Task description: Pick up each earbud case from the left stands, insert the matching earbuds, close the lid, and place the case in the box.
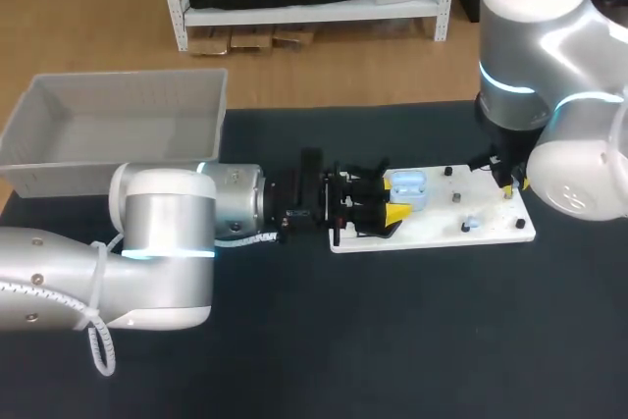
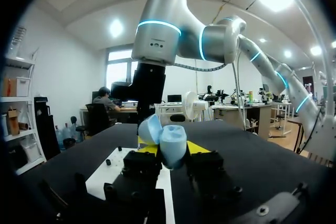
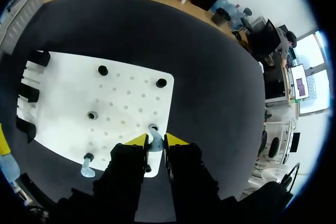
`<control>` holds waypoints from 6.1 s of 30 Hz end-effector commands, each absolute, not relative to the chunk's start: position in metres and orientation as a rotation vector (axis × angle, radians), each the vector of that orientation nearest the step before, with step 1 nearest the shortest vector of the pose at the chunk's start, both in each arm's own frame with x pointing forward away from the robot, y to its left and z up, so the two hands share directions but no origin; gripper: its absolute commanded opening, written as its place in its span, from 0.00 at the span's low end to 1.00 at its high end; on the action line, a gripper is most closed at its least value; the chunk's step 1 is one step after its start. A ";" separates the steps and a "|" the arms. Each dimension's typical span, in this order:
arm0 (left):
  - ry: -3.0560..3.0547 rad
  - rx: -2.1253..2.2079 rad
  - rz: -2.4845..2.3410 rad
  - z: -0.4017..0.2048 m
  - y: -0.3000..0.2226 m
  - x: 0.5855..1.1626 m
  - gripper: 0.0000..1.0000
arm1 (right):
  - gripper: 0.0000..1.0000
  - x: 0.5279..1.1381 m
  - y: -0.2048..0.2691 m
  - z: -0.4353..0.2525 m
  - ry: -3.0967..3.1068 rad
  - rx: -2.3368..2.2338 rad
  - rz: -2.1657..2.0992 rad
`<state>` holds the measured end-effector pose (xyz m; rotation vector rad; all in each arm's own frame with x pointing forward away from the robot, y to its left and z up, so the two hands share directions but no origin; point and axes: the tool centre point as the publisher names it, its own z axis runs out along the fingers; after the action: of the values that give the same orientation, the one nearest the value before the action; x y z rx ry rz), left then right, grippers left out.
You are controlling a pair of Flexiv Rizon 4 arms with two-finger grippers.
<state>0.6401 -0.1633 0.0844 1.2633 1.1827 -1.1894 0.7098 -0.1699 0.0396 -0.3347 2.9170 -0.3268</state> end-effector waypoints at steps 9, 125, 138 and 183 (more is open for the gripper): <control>1.182 1.265 -1.193 0.084 -0.163 0.641 0.00 | 0.00 0.675 -0.168 0.101 2.911 -0.302 -0.374; 1.229 1.290 -1.187 0.080 -0.161 0.642 0.00 | 0.00 0.614 -0.014 0.156 3.054 0.853 -0.190; 1.229 1.290 -1.187 0.080 -0.161 0.642 0.00 | 0.00 0.621 -0.007 0.146 3.081 0.834 -0.194; 1.229 1.290 -1.187 0.080 -0.161 0.642 0.00 | 0.00 0.630 -0.005 0.133 3.117 0.816 -0.236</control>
<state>0.6411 -0.1603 0.0799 1.2881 1.2254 -1.1870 0.6283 -0.0060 0.1331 0.8161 3.1129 -0.2306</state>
